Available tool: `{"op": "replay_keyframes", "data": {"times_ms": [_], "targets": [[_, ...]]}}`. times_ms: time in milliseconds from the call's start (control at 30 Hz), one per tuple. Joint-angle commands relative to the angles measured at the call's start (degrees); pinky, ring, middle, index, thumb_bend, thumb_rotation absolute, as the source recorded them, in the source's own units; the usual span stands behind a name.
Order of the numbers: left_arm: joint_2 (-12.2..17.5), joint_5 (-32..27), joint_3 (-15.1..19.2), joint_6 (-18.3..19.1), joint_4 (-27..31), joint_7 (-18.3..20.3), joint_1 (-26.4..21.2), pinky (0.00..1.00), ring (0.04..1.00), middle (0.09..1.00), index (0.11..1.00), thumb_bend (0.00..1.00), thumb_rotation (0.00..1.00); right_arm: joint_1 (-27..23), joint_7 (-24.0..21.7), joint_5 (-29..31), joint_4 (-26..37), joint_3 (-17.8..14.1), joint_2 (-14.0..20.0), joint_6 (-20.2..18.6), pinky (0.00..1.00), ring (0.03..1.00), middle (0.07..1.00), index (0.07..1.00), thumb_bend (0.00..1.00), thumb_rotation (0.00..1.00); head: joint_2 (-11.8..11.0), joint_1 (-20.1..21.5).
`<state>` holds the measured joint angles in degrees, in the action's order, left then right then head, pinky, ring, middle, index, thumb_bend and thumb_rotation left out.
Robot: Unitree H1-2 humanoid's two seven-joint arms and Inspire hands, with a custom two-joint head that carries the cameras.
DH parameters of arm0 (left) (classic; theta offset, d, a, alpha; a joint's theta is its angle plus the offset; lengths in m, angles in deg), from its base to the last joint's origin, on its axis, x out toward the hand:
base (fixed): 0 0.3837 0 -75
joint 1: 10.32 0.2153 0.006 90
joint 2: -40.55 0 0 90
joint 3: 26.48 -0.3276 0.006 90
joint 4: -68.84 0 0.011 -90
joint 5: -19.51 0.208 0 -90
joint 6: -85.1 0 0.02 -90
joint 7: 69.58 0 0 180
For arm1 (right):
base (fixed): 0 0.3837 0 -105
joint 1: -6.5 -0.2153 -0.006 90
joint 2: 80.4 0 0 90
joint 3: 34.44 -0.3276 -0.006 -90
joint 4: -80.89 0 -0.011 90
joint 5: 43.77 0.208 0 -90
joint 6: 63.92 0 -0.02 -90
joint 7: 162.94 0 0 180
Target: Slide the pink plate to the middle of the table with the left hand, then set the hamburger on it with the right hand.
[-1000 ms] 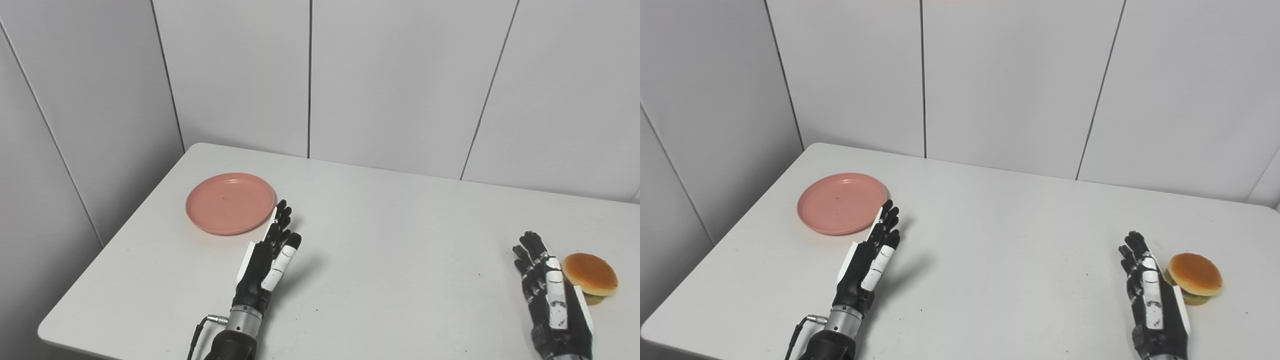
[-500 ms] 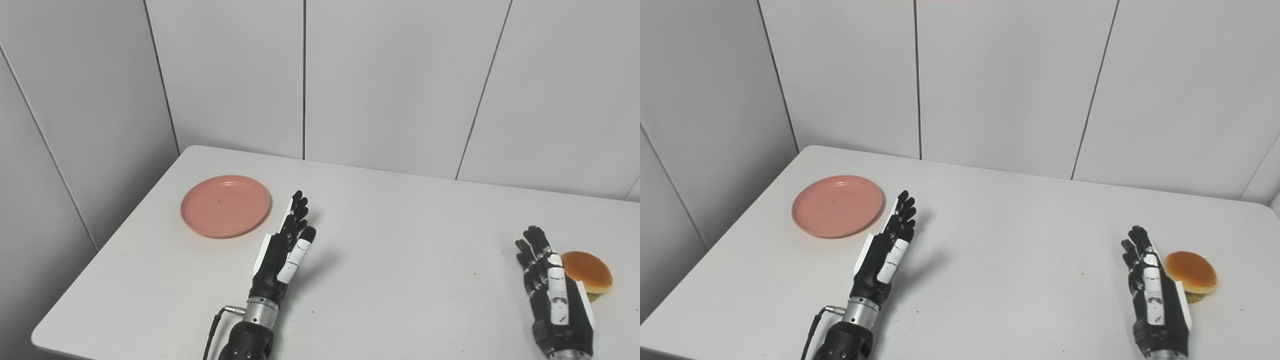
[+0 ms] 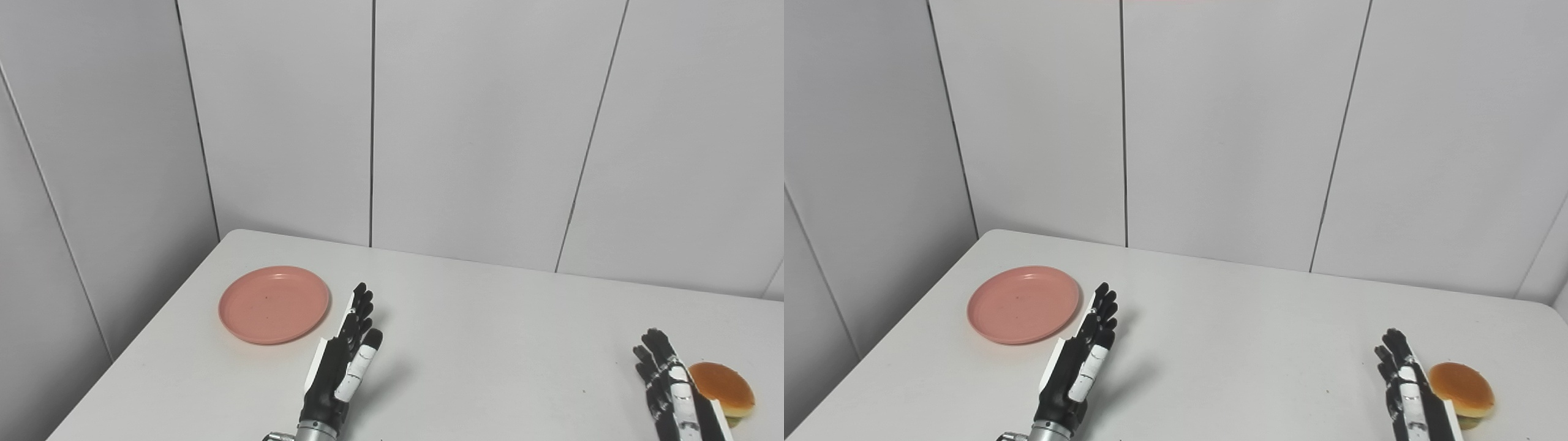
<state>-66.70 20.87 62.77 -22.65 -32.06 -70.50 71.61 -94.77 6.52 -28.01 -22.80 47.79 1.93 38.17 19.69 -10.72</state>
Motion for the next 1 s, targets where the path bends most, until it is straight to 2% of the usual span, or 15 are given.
{"op": "replay_keyframes", "data": {"times_ms": [0, 233, 367, 467, 567, 667, 867, 967], "targets": [[0.1, -0.9, 0.2, 0.0, -3.2, 0.3, 4.0, 0.99, 0.992, 0.997, 1.000, 0.85, 0.88, 4.2, -0.5, -0.3, -5.8, 0.4, -1.1, 1.3, 1.00, 0.954, 0.955, 0.925, 0.83, 0.87, 0.1, 0.1], [1.6, 0.9, 0.8, -2.0, 1.3, -0.6, 3.2, 0.97, 0.979, 0.986, 1.000, 0.92, 0.92, 4.6, 0.0, -1.4, -4.8, 1.0, -1.2, 0.8, 1.00, 0.952, 0.957, 0.932, 0.81, 0.89, 0.0, 0.5], [2.1, -1.2, 2.0, -0.5, 3.3, -0.4, 1.8, 0.99, 0.980, 0.975, 0.995, 0.96, 0.93, 4.9, 0.1, -1.3, -4.5, 1.0, -1.4, 0.6, 1.00, 0.949, 0.954, 0.927, 0.80, 0.88, 0.2, 0.8], [2.3, -4.0, 3.6, 0.6, 5.4, -0.2, -0.2, 0.98, 0.983, 0.977, 0.987, 0.96, 0.89, 5.0, 0.0, -1.1, -4.3, 0.9, -1.5, 0.5, 1.00, 0.944, 0.947, 0.925, 0.81, 0.88, 0.4, 0.8], [3.0, -2.7, 5.0, 2.0, 7.4, -1.5, -2.7, 0.95, 0.968, 0.960, 0.978, 0.96, 0.89, 5.0, 0.2, -1.3, -4.3, 0.9, -1.5, 0.6, 1.00, 0.940, 0.943, 0.924, 0.81, 0.88, 0.4, 0.8], [4.8, -2.8, 6.4, 2.7, 8.5, -1.5, -6.0, 0.97, 0.971, 0.957, 0.983, 0.98, 0.91, 5.1, 0.4, -1.4, -4.2, 0.9, -1.7, 0.5, 1.00, 0.937, 0.941, 0.922, 0.81, 0.88, 0.4, 0.9], [9.3, -3.3, 8.8, 2.0, 5.7, -1.6, -11.9, 0.97, 0.967, 0.962, 0.988, 0.98, 0.91, 5.1, 0.3, -1.3, -4.1, 0.9, -1.9, 0.3, 1.00, 0.944, 0.944, 0.926, 0.80, 0.88, 0.5, 1.0], [10.7, -3.0, 10.1, 3.2, 5.6, -2.4, -14.3, 0.97, 0.957, 0.944, 0.949, 1.00, 0.92, 5.2, 0.5, -1.4, -3.9, 0.9, -2.0, 0.2, 1.00, 0.941, 0.941, 0.922, 0.80, 0.88, 0.5, 1.0]]}}
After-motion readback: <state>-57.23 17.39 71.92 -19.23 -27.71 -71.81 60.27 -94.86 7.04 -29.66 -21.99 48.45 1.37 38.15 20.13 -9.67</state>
